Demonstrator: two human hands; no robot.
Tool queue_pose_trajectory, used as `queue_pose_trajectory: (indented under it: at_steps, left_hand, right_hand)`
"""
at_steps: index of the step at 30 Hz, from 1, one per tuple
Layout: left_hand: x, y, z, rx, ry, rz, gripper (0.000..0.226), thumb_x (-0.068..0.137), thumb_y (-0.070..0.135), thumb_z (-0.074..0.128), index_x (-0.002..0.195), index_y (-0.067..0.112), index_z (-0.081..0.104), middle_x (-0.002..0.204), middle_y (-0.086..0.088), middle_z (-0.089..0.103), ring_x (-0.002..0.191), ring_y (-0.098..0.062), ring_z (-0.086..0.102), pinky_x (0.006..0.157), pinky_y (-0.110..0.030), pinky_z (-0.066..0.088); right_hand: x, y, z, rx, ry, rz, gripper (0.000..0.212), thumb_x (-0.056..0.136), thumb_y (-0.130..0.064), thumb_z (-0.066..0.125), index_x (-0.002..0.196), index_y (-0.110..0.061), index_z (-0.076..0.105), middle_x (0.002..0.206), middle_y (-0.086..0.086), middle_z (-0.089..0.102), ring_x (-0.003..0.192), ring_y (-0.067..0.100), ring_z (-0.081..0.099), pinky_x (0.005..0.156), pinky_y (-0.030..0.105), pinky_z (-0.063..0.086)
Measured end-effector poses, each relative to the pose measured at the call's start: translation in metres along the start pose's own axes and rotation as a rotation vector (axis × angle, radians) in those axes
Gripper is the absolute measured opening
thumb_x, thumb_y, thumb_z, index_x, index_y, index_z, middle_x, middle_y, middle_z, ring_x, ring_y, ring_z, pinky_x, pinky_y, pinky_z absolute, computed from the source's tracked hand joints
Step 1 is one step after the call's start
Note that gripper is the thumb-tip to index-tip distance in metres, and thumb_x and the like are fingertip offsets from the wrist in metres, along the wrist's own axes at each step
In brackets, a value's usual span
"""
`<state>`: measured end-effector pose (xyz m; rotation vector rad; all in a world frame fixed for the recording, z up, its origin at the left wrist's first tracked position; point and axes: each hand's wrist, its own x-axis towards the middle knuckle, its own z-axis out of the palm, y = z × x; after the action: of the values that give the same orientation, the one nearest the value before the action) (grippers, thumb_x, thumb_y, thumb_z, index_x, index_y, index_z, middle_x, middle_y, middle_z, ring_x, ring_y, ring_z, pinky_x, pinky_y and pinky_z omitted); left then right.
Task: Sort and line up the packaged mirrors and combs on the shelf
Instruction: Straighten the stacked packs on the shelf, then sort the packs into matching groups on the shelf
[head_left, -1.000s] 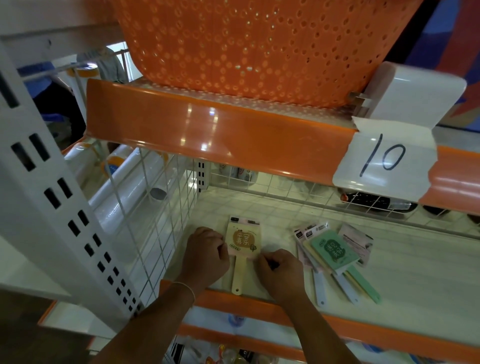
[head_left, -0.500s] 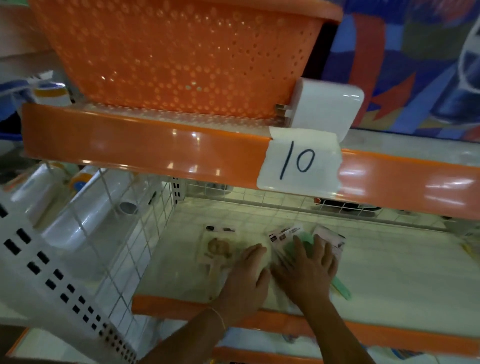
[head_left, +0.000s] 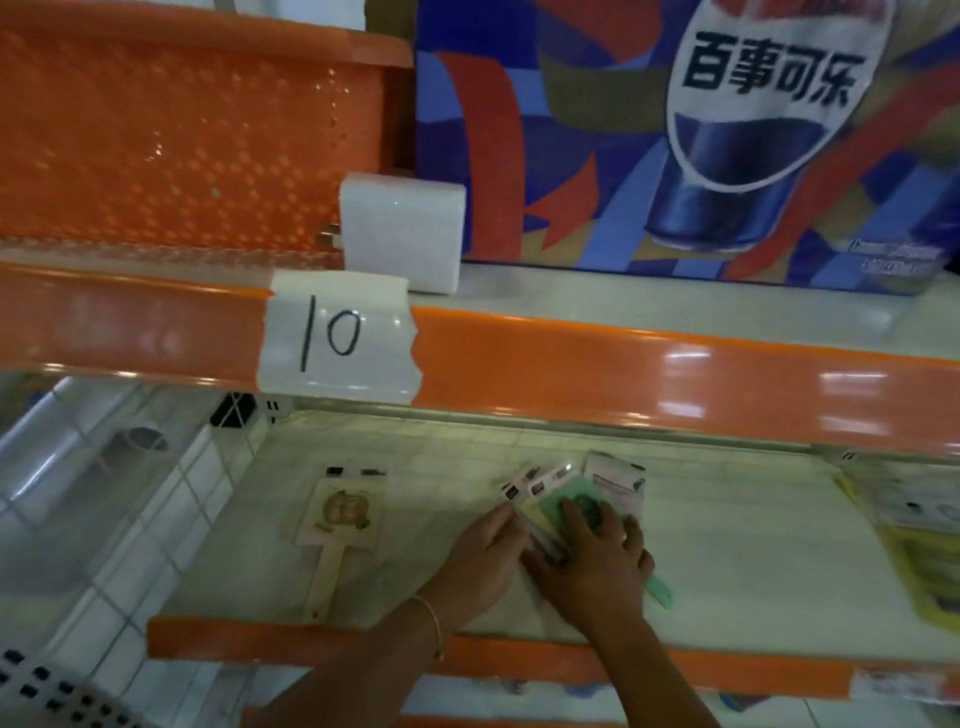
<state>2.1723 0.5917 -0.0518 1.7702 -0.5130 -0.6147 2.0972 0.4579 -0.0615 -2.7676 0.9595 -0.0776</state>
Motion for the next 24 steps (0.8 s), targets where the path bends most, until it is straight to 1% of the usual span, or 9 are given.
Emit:
queue_pose_trajectory:
  at_steps: [3, 5, 7, 9, 11, 14, 18, 21, 24]
  left_hand:
    - [0.005, 0.009, 0.008, 0.176, -0.004, 0.024, 0.018, 0.100, 0.025, 0.044, 0.092, 0.036, 0.057, 0.092, 0.014, 0.058, 0.084, 0.008, 0.052, 0.083, -0.017, 0.038]
    - [0.007, 0.012, 0.010, 0.261, 0.019, 0.061, 0.025, 0.098, 0.023, 0.043, 0.076, 0.032, 0.051, 0.085, 0.006, 0.059, 0.073, -0.001, 0.051, 0.079, -0.020, 0.040]
    - [0.004, 0.012, 0.008, 0.286, 0.056, 0.091, 0.020, 0.097, 0.021, 0.044, 0.085, 0.025, 0.058, 0.097, -0.007, 0.067, 0.081, -0.007, 0.055, 0.078, -0.019, 0.041]
    - [-0.001, 0.007, 0.002, 0.335, 0.111, 0.133, 0.020, 0.099, 0.023, 0.045, 0.106, 0.020, 0.064, 0.109, -0.004, 0.065, 0.092, -0.004, 0.053, 0.079, -0.014, 0.038]
    - [-0.007, 0.000, -0.007, 0.383, 0.172, 0.195, 0.027, 0.099, 0.025, 0.046, 0.117, 0.014, 0.062, 0.112, 0.000, 0.063, 0.099, -0.005, 0.054, 0.084, -0.014, 0.038]
    - [-0.017, -0.004, -0.030, 0.423, 0.257, 0.324, 0.027, 0.098, 0.025, 0.047, 0.114, 0.014, 0.065, 0.109, 0.001, 0.066, 0.101, -0.007, 0.059, 0.086, -0.012, 0.043]
    - [-0.029, -0.008, -0.078, 0.509, 0.426, 0.395, 0.033, 0.095, 0.033, 0.044, 0.110, 0.015, 0.067, 0.102, 0.003, 0.066, 0.094, -0.005, 0.058, 0.084, -0.008, 0.041]
    - [-0.039, -0.018, -0.119, 0.532, 0.563, 0.383, 0.035, 0.093, 0.034, 0.042, 0.109, 0.014, 0.066, 0.102, 0.001, 0.066, 0.093, -0.010, 0.059, 0.083, -0.021, 0.048]
    - [-0.047, -0.036, -0.152, 0.590, 0.658, 0.238, 0.030, 0.093, 0.024, 0.050, 0.114, 0.009, 0.064, 0.107, -0.005, 0.066, 0.099, -0.017, 0.059, 0.087, -0.026, 0.046]
  right_hand:
    - [0.008, 0.016, -0.005, 0.047, -0.061, 0.015, 0.083, 0.070, -0.087, 0.034, 0.142, -0.047, 0.029, 0.157, 0.006, 0.014, 0.141, 0.040, 0.012, 0.110, 0.051, 0.023]
    - [0.016, 0.028, -0.006, 0.040, -0.028, -0.008, 0.083, 0.065, -0.087, 0.026, 0.137, -0.047, 0.039, 0.153, 0.010, 0.025, 0.138, 0.037, 0.026, 0.108, 0.045, 0.031]
    - [0.026, 0.038, -0.006, 0.016, -0.021, -0.068, 0.074, 0.067, -0.078, 0.033, 0.131, -0.043, 0.046, 0.139, 0.006, 0.046, 0.128, 0.028, 0.040, 0.098, 0.035, 0.040]
    - [0.033, 0.043, -0.009, -0.005, -0.047, -0.116, 0.065, 0.071, -0.072, 0.045, 0.127, -0.039, 0.051, 0.121, -0.002, 0.060, 0.113, 0.020, 0.052, 0.086, 0.028, 0.046]
    - [0.033, 0.043, -0.013, 0.001, -0.019, -0.075, 0.070, 0.065, -0.077, 0.049, 0.124, -0.040, 0.055, 0.111, -0.003, 0.064, 0.100, 0.020, 0.059, 0.079, 0.027, 0.049]
    - [0.026, 0.034, -0.020, 0.122, 0.066, 0.063, 0.078, 0.053, -0.080, 0.058, 0.118, -0.038, 0.060, 0.113, -0.002, 0.064, 0.100, 0.026, 0.061, 0.085, 0.036, 0.052]
    - [0.016, 0.006, -0.021, 0.358, 0.197, -0.051, 0.083, 0.050, -0.077, 0.056, 0.115, -0.026, 0.066, 0.109, 0.007, 0.065, 0.099, 0.029, 0.060, 0.089, 0.041, 0.051]
    - [0.000, -0.040, -0.012, 0.430, 0.095, -0.099, 0.079, 0.053, -0.073, 0.065, 0.117, -0.026, 0.065, 0.111, 0.006, 0.060, 0.106, 0.025, 0.054, 0.094, 0.038, 0.048]
    - [-0.011, -0.082, 0.002, 0.319, 0.023, -0.129, 0.077, 0.057, -0.077, 0.057, 0.118, -0.030, 0.063, 0.113, 0.003, 0.058, 0.108, 0.023, 0.052, 0.094, 0.034, 0.046]
